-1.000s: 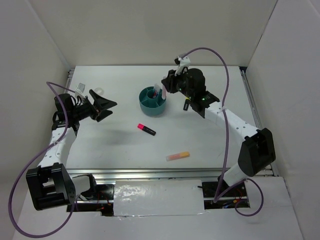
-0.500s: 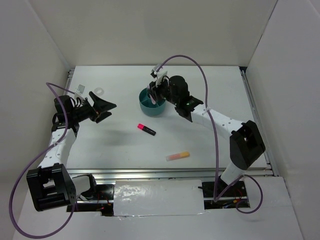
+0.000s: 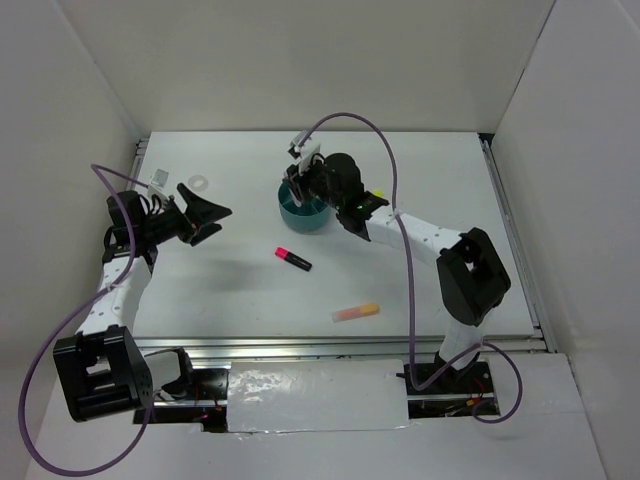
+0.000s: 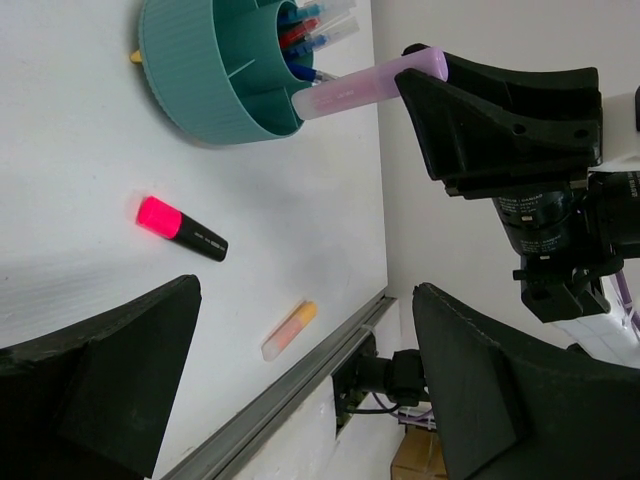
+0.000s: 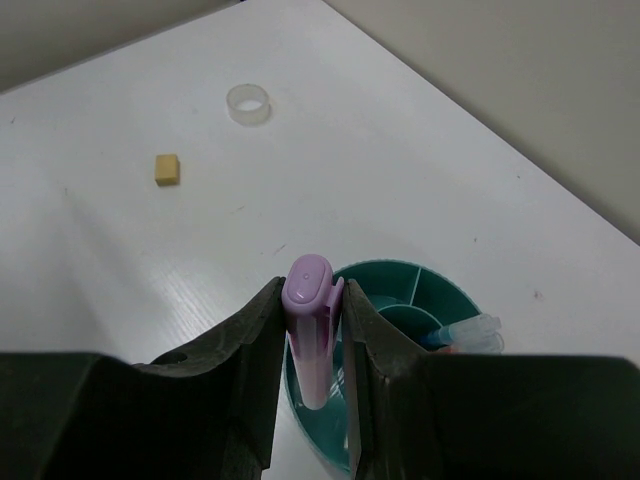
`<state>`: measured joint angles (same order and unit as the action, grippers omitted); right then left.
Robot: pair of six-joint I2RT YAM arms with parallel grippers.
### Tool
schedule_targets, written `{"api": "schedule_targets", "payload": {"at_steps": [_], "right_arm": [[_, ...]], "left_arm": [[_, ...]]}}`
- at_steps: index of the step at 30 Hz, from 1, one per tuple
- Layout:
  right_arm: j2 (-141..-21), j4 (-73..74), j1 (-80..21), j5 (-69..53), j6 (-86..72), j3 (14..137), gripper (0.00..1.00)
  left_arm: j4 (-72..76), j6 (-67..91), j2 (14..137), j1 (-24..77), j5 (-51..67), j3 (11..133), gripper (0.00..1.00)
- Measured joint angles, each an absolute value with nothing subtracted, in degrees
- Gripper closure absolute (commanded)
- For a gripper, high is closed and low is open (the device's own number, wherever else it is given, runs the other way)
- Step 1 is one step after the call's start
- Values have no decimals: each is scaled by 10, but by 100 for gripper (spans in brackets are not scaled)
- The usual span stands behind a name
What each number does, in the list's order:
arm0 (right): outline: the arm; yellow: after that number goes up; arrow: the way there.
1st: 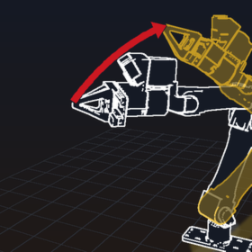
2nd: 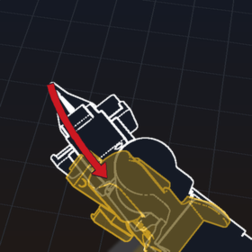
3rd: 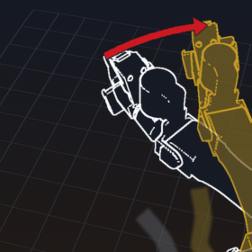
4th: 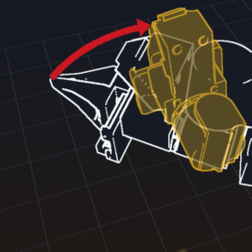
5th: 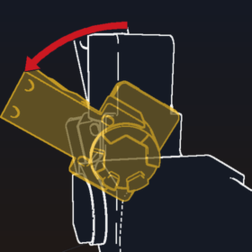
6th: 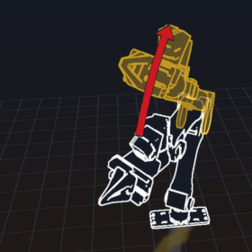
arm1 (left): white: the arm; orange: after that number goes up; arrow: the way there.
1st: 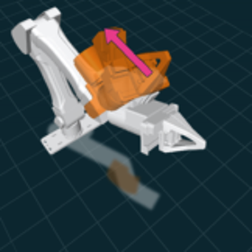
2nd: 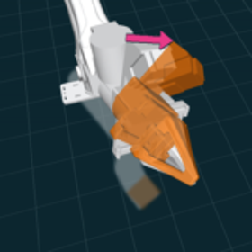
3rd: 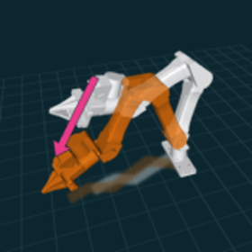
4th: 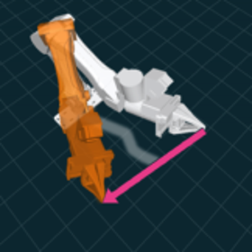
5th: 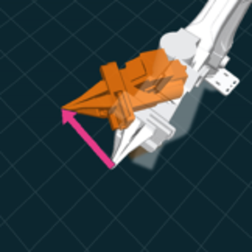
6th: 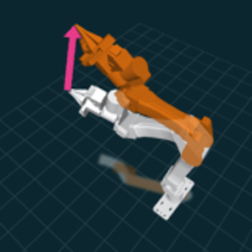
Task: Sort the stationery into containers
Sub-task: Place the stationery into the container
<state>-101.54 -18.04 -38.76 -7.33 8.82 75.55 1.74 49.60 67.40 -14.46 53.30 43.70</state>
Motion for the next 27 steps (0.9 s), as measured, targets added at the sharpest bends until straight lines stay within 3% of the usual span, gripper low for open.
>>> {"api": "schedule_targets", "payload": {"at_steps": [13,19,23,27], "right_arm": [[-1054,-207,-393,-69,94,765,84],[-1063,-205,-393,-69,102,765,49],[-1063,-200,-393,-69,101,779,41],[-1061,-192,-393,-66,93,800,41]], "left_arm": [[13,468,679,-149,537,437,1],[1,436,673,-148,523,437,1],[-15,401,653,-143,497,437,1],[-43,340,617,-116,463,448,1]]}}
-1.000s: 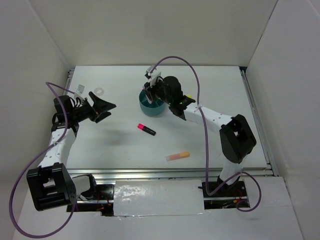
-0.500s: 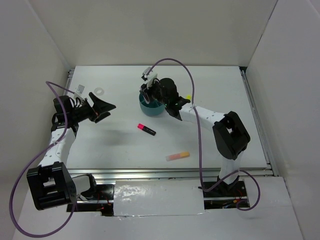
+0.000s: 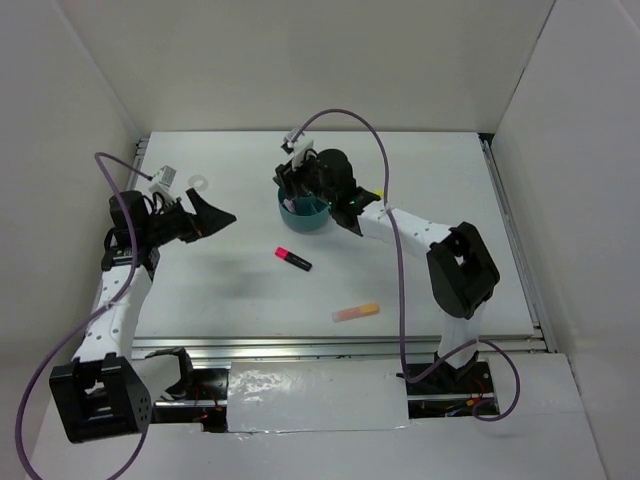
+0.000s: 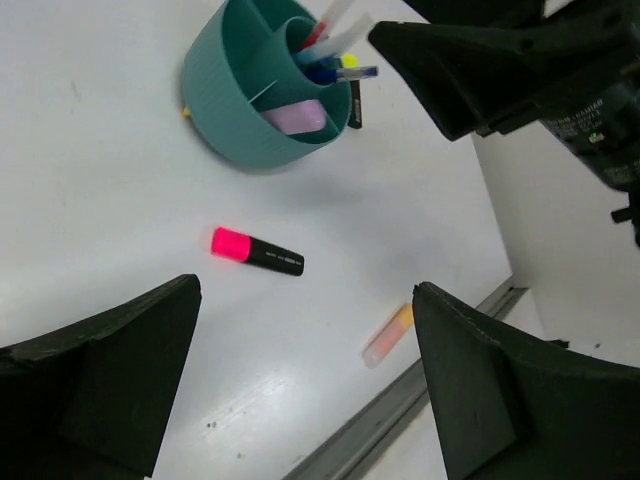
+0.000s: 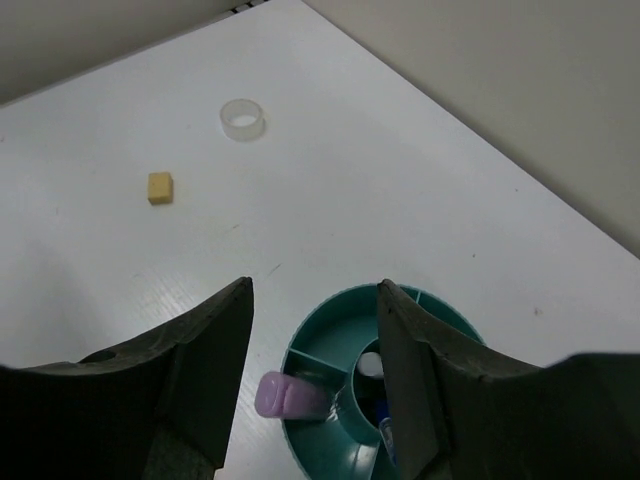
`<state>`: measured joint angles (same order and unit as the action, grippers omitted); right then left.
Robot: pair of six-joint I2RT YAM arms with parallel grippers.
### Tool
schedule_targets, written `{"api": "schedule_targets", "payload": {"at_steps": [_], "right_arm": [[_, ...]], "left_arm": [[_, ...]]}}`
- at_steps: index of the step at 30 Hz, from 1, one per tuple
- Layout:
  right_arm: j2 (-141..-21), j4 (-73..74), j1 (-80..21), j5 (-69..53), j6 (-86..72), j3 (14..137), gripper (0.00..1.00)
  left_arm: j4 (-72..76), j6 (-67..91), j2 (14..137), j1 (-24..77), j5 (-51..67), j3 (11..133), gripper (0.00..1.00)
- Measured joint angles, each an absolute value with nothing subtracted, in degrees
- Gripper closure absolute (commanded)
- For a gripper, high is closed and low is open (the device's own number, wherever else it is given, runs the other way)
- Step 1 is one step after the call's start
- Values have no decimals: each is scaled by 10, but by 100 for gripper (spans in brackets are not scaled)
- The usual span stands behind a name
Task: Sort the stationery into containers
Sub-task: Place the stationery into the container, then grab a piece of stationery with the left arm
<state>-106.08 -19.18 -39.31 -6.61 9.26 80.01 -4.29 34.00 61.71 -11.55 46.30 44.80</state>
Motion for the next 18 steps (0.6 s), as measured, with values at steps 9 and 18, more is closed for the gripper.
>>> {"api": "schedule_targets", "payload": {"at_steps": [9,18], "right_arm": [[-879,-46,-366,-65,25,802,41],[-554,65,-162,-70,9,662,43]], "left_arm": [[-61,166,562,37,425,490,1],[-183,12,791,351,263,654,3]]}}
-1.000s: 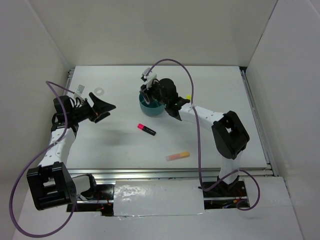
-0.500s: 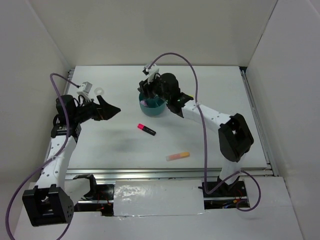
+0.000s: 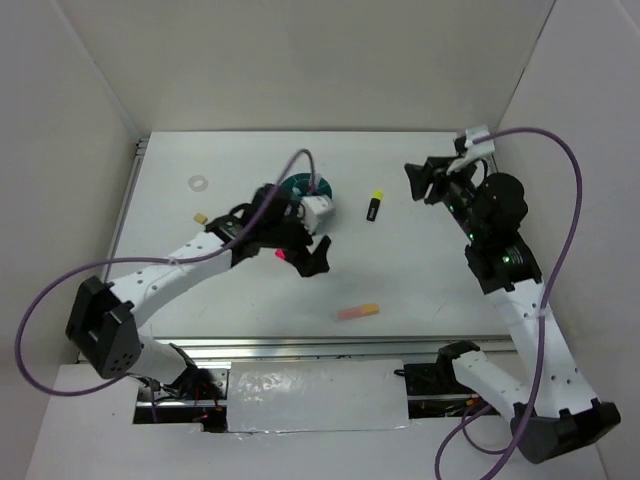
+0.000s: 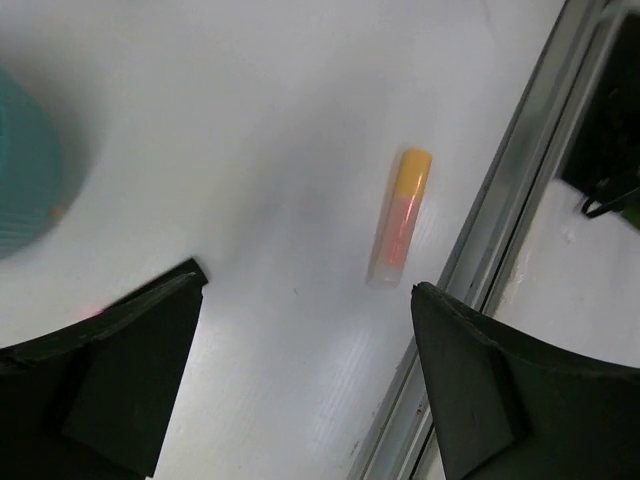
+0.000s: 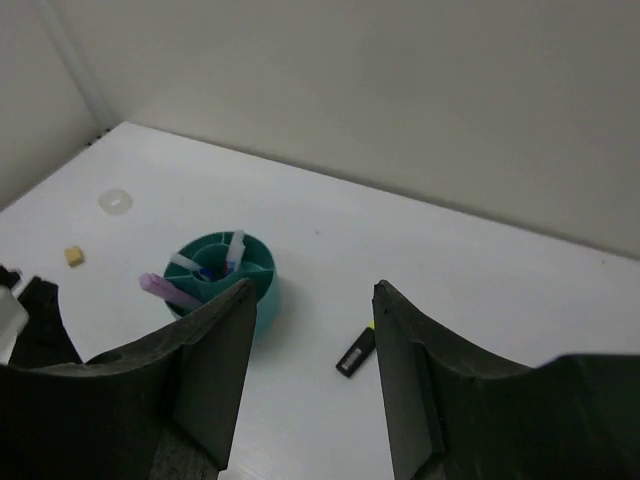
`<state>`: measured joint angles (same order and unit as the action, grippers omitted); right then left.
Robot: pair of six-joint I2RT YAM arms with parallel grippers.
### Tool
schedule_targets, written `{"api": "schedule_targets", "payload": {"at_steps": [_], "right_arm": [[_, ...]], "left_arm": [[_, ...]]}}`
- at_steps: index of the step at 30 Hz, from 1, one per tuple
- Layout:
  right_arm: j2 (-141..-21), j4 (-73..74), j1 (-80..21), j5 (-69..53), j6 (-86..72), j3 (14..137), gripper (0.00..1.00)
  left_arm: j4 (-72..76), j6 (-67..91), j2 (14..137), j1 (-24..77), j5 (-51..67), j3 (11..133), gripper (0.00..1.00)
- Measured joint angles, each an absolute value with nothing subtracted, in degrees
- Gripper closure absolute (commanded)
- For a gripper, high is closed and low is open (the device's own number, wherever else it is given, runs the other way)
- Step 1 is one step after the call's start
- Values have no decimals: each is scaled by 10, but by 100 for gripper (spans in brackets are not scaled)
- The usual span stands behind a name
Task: Sort the stationery into containers
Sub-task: Grab a piece of stationery with the left arm
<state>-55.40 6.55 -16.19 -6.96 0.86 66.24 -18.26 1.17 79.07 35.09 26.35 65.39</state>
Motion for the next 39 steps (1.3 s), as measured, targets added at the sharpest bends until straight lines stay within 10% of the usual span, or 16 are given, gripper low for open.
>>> {"api": "schedule_targets", "payload": {"at_steps": [11,25,39], "right_arm": [[-443,236,-40,-118,-23,480,43],[-420,254,-12,-152,-36,471,43],[-438,254,3,-173,-53,471,43]], "left_arm": [[-257,-73,987,567,104,718,29],[-245,-74,1091,600,73,740,37],[-221,-71,1108,589,81,741,75]]}}
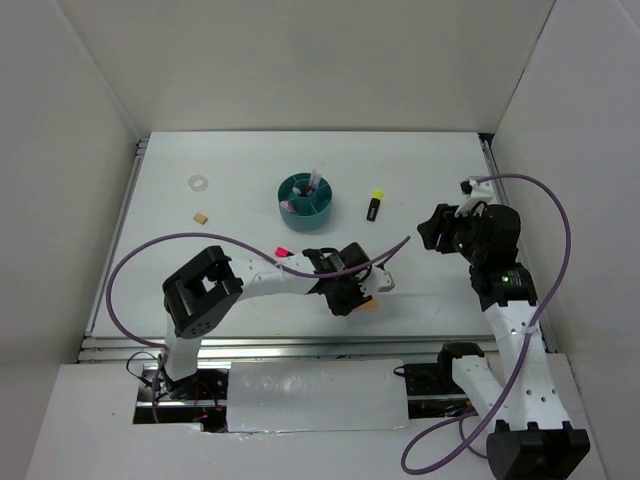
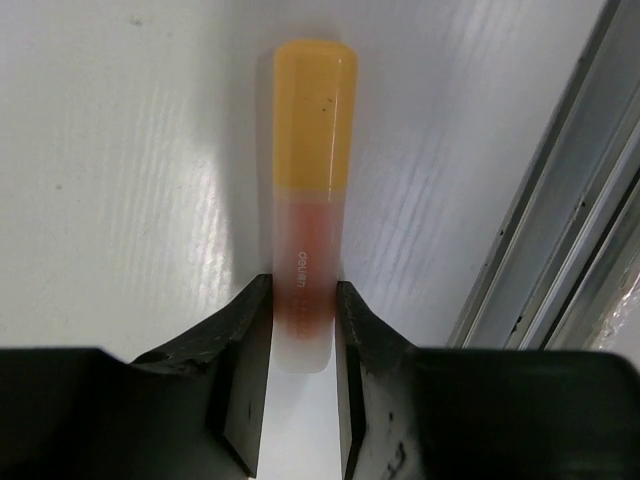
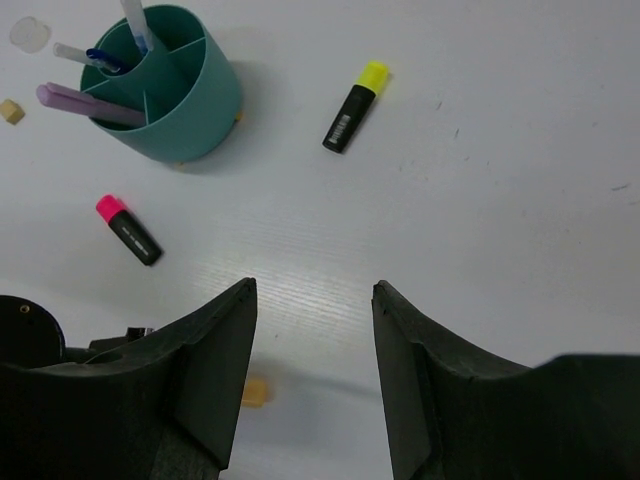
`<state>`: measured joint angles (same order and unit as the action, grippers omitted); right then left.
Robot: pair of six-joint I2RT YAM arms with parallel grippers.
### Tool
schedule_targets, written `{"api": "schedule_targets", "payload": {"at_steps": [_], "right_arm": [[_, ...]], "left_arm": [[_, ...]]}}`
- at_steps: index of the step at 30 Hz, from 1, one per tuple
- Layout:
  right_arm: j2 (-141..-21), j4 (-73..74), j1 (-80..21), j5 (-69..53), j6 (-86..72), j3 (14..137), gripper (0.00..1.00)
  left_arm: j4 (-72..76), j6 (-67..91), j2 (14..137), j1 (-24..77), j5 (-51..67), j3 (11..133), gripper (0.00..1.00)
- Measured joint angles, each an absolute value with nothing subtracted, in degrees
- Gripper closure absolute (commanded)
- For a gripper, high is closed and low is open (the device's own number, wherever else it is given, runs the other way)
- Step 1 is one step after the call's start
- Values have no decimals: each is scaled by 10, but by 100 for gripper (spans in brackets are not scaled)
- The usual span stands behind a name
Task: Sort the stationery into containers
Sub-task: Grab a piece of stationery with the left arm, then pass the stationery from the left arm to the right
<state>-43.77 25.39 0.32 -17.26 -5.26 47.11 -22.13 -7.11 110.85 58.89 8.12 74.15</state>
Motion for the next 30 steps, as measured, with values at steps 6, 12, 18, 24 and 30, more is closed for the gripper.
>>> {"api": "schedule_targets", "payload": {"at_steps": [6,12,18,24,30], "right_arm": [[-445,254,17,-219,-60,471,40],[-479,244,10,-320,-120,471,34],[-554,170,-55,-420,-250,456,19],[-639,143,-117,-460,-294,510,17],[-663,115,-154,-470,-305,532,21]], "left_arm": [[-216,-42,1072,507,170,714,85],[-170,38,905,353,269,663,90],[-145,46,809,382,289,671,91],[-167,45,812,407,283,669,91],[-174,43,812,412,272,668,91]]}}
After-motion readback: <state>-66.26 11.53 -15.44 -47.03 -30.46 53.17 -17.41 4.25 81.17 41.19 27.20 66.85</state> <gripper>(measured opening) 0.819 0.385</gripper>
